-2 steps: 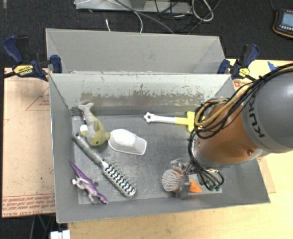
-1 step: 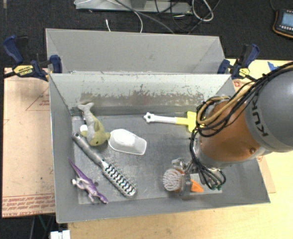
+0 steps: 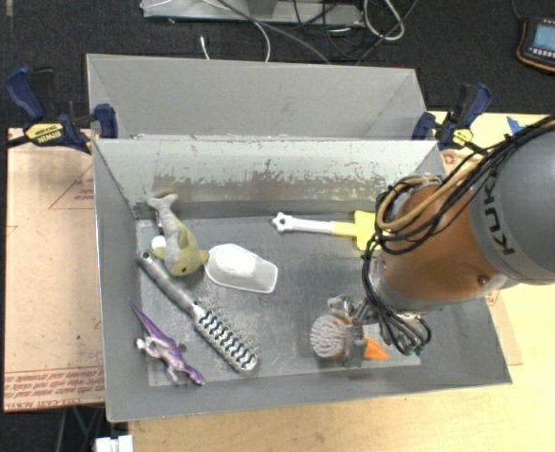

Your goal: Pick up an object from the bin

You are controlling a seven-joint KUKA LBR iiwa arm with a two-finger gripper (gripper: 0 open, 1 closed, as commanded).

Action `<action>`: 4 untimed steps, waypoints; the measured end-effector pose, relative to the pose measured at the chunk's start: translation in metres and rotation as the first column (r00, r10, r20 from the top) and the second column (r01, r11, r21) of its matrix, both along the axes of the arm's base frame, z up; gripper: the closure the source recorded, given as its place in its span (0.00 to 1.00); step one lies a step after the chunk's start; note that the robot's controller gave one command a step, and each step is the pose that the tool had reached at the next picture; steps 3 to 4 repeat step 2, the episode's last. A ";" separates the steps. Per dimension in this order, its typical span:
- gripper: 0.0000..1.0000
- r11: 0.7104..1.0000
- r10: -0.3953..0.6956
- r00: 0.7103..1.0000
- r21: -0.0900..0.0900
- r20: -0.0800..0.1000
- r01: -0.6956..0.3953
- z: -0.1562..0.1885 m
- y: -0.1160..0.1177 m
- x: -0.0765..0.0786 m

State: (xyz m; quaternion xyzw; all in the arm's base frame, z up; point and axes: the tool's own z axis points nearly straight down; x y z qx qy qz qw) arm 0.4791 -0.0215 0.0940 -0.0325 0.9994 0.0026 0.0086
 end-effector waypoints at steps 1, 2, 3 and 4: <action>1.00 1.000 0.001 1.000 0.000 -0.002 -0.001 0.008 0.000 0.000; 1.00 1.000 0.002 1.000 0.001 0.000 -0.002 0.059 0.001 0.000; 1.00 1.000 0.002 1.000 0.001 0.000 -0.002 0.059 0.001 0.000; 1.00 1.000 0.002 1.000 0.001 0.000 -0.002 0.059 0.001 0.000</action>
Offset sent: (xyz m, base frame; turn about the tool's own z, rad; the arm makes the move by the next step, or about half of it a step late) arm -0.0002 0.0002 0.0591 -0.0002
